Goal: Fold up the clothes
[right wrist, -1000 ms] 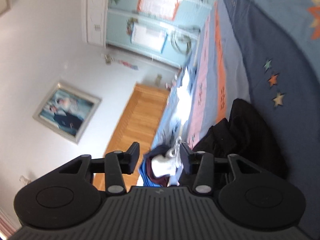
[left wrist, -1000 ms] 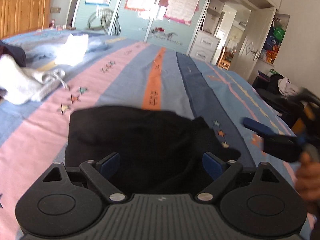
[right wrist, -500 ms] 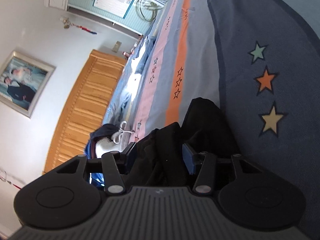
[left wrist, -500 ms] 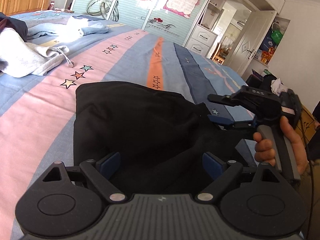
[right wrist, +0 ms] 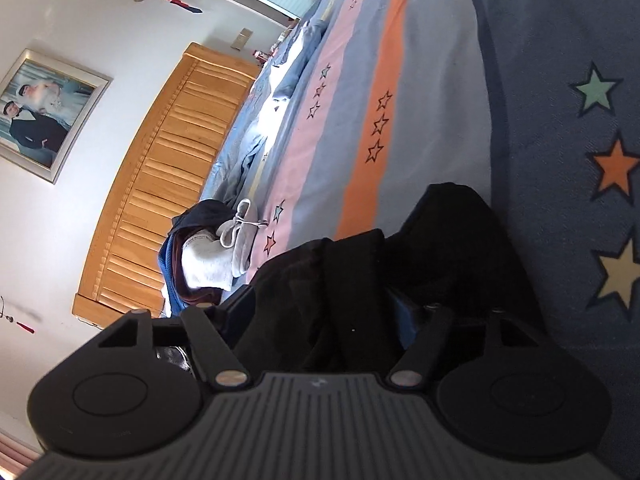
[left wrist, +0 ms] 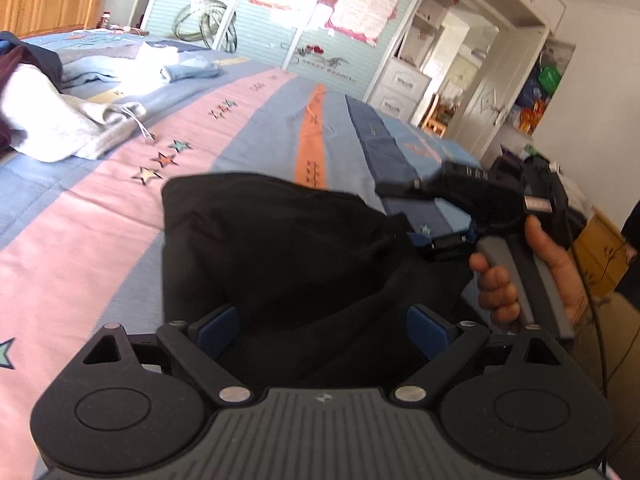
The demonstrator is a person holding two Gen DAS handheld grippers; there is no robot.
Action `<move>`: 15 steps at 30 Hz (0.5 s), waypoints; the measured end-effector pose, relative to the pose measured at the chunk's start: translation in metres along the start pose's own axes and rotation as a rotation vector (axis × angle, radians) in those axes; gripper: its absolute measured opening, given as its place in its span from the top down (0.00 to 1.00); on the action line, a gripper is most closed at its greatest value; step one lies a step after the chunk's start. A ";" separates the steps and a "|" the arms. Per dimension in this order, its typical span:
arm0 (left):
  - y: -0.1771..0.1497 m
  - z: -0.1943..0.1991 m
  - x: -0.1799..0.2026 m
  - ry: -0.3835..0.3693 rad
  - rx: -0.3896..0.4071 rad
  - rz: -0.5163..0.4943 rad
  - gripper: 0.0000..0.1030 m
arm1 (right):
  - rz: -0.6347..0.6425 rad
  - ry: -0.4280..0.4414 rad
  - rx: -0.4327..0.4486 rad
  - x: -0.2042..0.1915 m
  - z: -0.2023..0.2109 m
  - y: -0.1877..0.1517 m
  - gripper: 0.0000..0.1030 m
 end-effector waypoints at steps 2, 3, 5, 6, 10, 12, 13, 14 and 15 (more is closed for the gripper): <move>0.003 0.009 -0.003 0.002 0.022 0.006 0.07 | 0.030 -0.024 0.020 -0.005 0.008 -0.003 0.44; 0.004 0.014 -0.004 0.003 0.032 0.009 0.07 | 0.038 -0.038 0.031 -0.006 0.011 -0.005 0.56; 0.006 0.020 -0.006 0.008 0.036 0.002 0.05 | 0.045 -0.055 0.051 -0.007 0.020 -0.011 0.79; 0.006 0.023 -0.006 0.009 0.036 -0.006 0.05 | 0.044 -0.049 0.061 -0.008 0.026 -0.015 0.89; 0.006 0.027 -0.009 0.020 0.037 -0.016 0.04 | 0.083 -0.033 0.099 -0.021 0.041 -0.028 0.90; 0.007 0.027 -0.009 0.017 0.032 -0.005 0.04 | 0.114 -0.036 0.117 -0.029 0.045 -0.033 0.90; 0.007 0.027 -0.009 0.012 0.029 -0.002 0.04 | 0.124 -0.048 0.122 -0.030 0.044 -0.033 0.90; 0.008 0.028 -0.009 0.012 0.028 -0.003 0.04 | 0.113 -0.054 0.124 -0.028 0.043 -0.032 0.90; 0.008 0.028 -0.009 0.012 0.028 -0.004 0.04 | 0.082 -0.050 0.124 -0.025 0.042 -0.030 0.90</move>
Point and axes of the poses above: each gripper's, at about its wrist camera, not at the fingertips, and z roughly against the way its jaws point, x to its right, y to its top, the point moved 8 cm from there along -z, roughly the way its jaws point, and after that the axes turned 7 degrees about -x, right-handed, at the moved point
